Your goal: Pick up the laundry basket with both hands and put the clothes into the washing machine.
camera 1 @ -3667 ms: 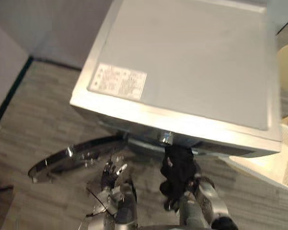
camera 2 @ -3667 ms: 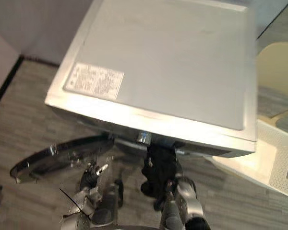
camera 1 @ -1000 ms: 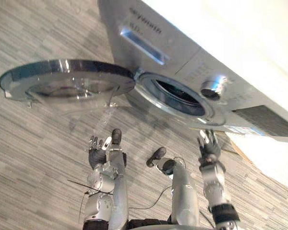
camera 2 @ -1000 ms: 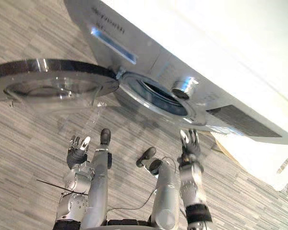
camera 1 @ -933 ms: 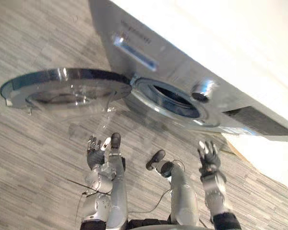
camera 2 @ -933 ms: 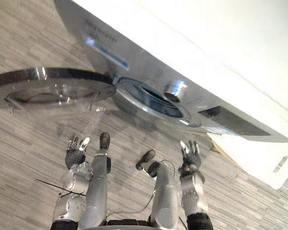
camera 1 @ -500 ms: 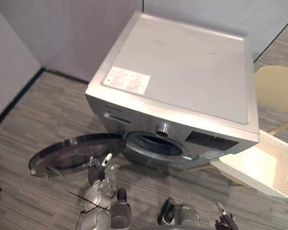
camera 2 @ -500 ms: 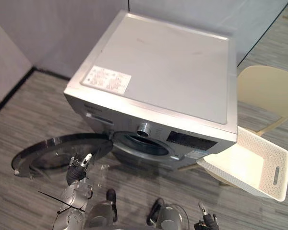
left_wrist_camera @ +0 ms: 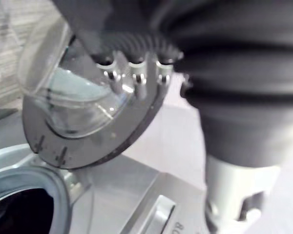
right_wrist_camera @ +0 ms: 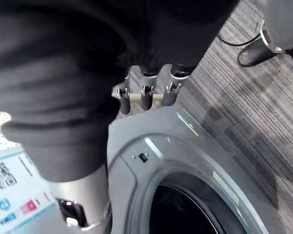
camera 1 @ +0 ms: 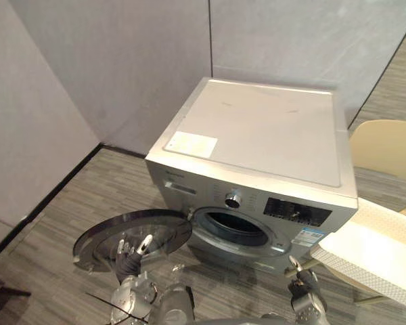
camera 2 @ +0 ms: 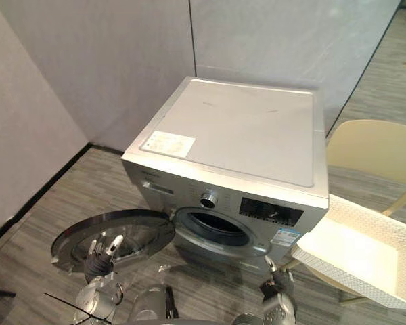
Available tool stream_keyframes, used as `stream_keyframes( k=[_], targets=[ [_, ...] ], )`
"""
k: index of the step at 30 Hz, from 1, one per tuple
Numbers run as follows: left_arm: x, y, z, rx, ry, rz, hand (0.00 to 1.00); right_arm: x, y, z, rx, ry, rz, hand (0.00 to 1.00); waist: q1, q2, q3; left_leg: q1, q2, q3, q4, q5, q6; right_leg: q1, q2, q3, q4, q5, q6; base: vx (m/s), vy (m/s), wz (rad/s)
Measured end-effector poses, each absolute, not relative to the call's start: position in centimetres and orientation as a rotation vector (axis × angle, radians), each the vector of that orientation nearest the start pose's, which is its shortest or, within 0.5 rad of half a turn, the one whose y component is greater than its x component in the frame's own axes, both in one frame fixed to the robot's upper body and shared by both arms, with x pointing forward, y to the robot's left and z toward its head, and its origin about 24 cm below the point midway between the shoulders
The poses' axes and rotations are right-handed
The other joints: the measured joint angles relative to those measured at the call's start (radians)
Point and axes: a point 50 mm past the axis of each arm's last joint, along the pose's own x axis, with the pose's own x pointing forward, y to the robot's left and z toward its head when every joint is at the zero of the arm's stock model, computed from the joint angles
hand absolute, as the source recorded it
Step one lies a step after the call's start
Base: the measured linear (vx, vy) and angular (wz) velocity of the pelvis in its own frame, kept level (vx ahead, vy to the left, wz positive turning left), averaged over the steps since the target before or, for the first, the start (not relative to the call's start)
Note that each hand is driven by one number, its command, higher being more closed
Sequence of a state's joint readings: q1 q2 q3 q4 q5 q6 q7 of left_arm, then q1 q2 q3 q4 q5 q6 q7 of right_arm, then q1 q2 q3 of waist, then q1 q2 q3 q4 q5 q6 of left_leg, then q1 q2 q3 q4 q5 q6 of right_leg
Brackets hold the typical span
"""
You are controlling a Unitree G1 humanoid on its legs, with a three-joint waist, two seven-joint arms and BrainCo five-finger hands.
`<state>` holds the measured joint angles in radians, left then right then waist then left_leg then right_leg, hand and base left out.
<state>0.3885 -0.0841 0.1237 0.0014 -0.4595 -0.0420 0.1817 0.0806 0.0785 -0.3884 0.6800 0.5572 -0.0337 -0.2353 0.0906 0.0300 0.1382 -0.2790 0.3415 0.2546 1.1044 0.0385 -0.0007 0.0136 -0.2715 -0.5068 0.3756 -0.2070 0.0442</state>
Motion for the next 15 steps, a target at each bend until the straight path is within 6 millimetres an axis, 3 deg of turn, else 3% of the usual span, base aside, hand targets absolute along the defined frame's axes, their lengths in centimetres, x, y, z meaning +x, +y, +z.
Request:
stream_keyframes(
  k=[2, 3, 5, 6, 9, 10, 11, 12, 13, 15],
  targets=[
    [15.2, 19.2, -3.6, -0.481, 0.317, 0.504, 0.0, 13.1, -20.7, -12.8, 0.643, 0.727, -0.833, 0.0, -0.023, 0.007, -0.01, 0.137, 0.045, 0.025, -0.165, 0.017, -0.014, 0.019, -0.006, -0.028, -0.034, 0.028, 0.022, -0.01, 0.178, 0.4],
    [15.3, 19.0, -3.7, -0.483, 0.32, 0.496, 0.0, 12.0, -21.1, -13.1, 0.64, 0.744, -0.864, 0.0, -0.038, 0.017, -0.036, 0.195, 0.035, 0.038, -0.326, -0.026, -0.079, 0.011, -0.008, -0.049, -0.052, 0.049, 0.042, 0.0, 0.23, 0.63],
    [15.9, 19.1, -3.3, -0.481, 0.3, 0.503, 0.0, 9.6, -21.0, -14.5, 0.66, 0.839, -0.931, 0.0, -0.078, 0.0, -0.086, 0.248, -0.052, 0.036, -0.58, -0.133, -0.157, -0.013, -0.007, -0.075, -0.13, 0.115, 0.009, 0.02, 0.266, 0.81],
    [16.9, 19.0, -2.9, -0.482, 0.274, 0.487, 0.0, 8.6, -20.7, -15.1, 0.678, 0.885, -0.959, 0.0, -0.078, -0.003, -0.084, 0.297, -0.084, 0.015, -0.738, -0.161, -0.183, -0.019, -0.007, -0.108, -0.159, 0.168, 0.022, 0.02, 0.303, 0.92],
    [18.9, 17.5, -2.0, -0.484, 0.244, 0.406, 0.0, 5.9, -21.5, -15.7, 0.709, 0.928, -1.097, 0.0, -0.106, -0.002, -0.076, 0.363, -0.14, -0.039, -0.946, -0.161, -0.183, -0.026, -0.071, -0.185, -0.038, 0.176, 0.025, 0.0, 0.332, 1.09],
    [19.7, 16.8, -1.6, -0.468, 0.227, 0.368, 0.0, 4.9, -21.3, -16.1, 0.721, 0.965, -1.138, 0.0, -0.111, 0.004, -0.059, 0.391, -0.15, -0.064, -0.983, -0.16, -0.18, -0.088, -0.094, -0.137, 0.09, 0.078, 0.078, -0.04, 0.167, 0.7],
    [19.8, 17.1, -1.5, -0.459, 0.215, 0.374, 0.0, 4.8, -20.8, -16.3, 0.733, 0.978, -1.135, 0.0, -0.112, -0.013, -0.057, 0.399, -0.158, -0.062, -0.985, -0.158, -0.178, -0.109, -0.069, -0.111, 0.078, 0.062, 0.073, -0.06, 0.037, 0.49],
    [19.9, 17.1, -1.4, -0.457, 0.211, 0.374, 0.0, 4.6, -20.7, -16.3, 0.734, 0.988, -1.136, 0.0, -0.114, -0.03, -0.059, 0.405, -0.175, -0.061, -0.989, -0.158, -0.178, -0.113, -0.058, -0.102, 0.056, 0.094, 0.04, -0.04, -0.005, 0.12],
    [19.8, 16.7, -1.6, -0.434, 0.227, 0.358, 0.0, 4.2, -21.0, -16.3, 0.728, 0.985, -1.149, 0.0, -0.11, -0.029, -0.057, 0.435, -0.194, -0.048, -1.013, -0.162, -0.175, -0.09, -0.07, -0.116, 0.04, 0.076, 0.012, -0.07, 0.045, -0.12],
    [19.9, 16.4, -1.3, -0.412, 0.216, 0.336, 0.0, 4.2, -21.4, -16.1, 0.725, 0.955, -1.15, 0.0, -0.107, -0.007, -0.046, 0.449, -0.2, -0.009, -1.04, -0.166, -0.161, -0.098, -0.074, -0.107, 0.044, 0.079, 0.008, -0.07, 0.05, -0.22]
  ],
)
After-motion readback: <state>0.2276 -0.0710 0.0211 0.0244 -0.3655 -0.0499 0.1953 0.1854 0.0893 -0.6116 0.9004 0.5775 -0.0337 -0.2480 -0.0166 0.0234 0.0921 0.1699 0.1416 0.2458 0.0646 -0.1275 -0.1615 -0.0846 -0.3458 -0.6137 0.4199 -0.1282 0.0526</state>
